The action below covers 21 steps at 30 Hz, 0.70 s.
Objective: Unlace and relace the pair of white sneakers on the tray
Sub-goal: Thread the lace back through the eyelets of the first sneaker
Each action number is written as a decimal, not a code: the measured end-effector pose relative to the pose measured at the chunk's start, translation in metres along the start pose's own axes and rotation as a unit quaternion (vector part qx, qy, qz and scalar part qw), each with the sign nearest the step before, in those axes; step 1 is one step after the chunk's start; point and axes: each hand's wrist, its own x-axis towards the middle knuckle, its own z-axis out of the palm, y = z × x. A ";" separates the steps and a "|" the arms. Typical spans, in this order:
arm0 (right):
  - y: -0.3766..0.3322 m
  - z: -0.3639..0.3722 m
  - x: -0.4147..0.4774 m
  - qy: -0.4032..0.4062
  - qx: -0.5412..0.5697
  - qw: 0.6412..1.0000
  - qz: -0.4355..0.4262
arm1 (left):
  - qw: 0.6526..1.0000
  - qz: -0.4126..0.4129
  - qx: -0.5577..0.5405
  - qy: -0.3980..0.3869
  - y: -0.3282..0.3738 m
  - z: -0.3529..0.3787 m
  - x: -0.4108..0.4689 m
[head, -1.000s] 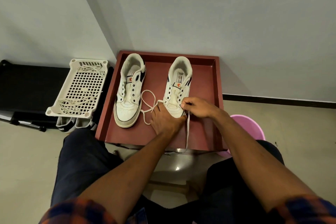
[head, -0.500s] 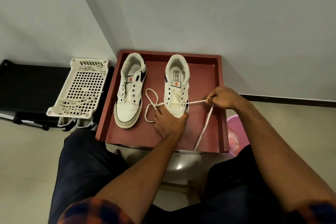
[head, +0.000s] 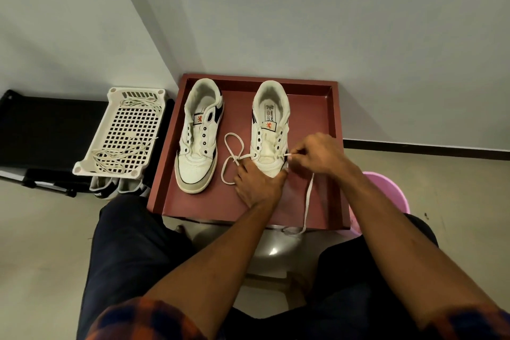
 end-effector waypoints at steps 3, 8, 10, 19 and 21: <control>0.017 -0.017 0.004 0.008 0.007 0.999 0.042 | 1.000 0.000 -0.005 0.001 0.000 0.000 0.000; 0.030 -0.015 0.001 0.006 -0.003 0.995 0.104 | 1.000 -0.009 -0.002 -0.010 0.001 -0.003 0.000; 0.020 -0.005 0.000 0.013 -0.021 0.995 0.095 | 1.000 -0.010 0.002 -0.012 0.000 -0.003 0.000; -0.013 0.009 -0.001 0.049 -0.049 0.997 -0.037 | 1.000 -0.010 0.004 0.001 0.000 -0.003 0.001; -0.009 0.008 -0.004 0.035 -0.073 0.996 -0.029 | 1.000 -0.009 0.005 -0.002 0.000 -0.003 0.000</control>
